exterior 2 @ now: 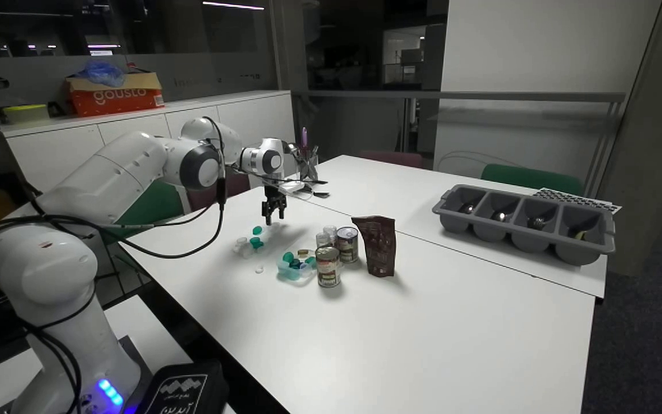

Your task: Pick up a clear disc from the table and put it in the lunchbox

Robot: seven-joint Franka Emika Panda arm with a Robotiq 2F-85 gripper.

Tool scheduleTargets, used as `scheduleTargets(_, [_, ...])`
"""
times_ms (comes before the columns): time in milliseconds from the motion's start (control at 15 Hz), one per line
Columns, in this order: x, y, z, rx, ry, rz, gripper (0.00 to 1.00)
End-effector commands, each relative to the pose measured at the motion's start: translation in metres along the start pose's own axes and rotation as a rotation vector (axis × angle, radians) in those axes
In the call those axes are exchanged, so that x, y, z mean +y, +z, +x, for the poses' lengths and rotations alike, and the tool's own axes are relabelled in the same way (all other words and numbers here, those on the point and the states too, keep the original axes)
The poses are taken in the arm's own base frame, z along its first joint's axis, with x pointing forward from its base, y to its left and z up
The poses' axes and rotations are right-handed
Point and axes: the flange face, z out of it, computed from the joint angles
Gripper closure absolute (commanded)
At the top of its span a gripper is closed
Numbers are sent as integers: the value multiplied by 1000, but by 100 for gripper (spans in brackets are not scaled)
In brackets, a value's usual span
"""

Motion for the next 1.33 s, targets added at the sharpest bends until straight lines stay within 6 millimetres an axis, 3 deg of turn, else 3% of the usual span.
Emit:
scheduleTargets(0, [8,-9,0,0,-67,1,0])
scheduleTargets(1267, [16,-3,15,42,-326,-26,0])
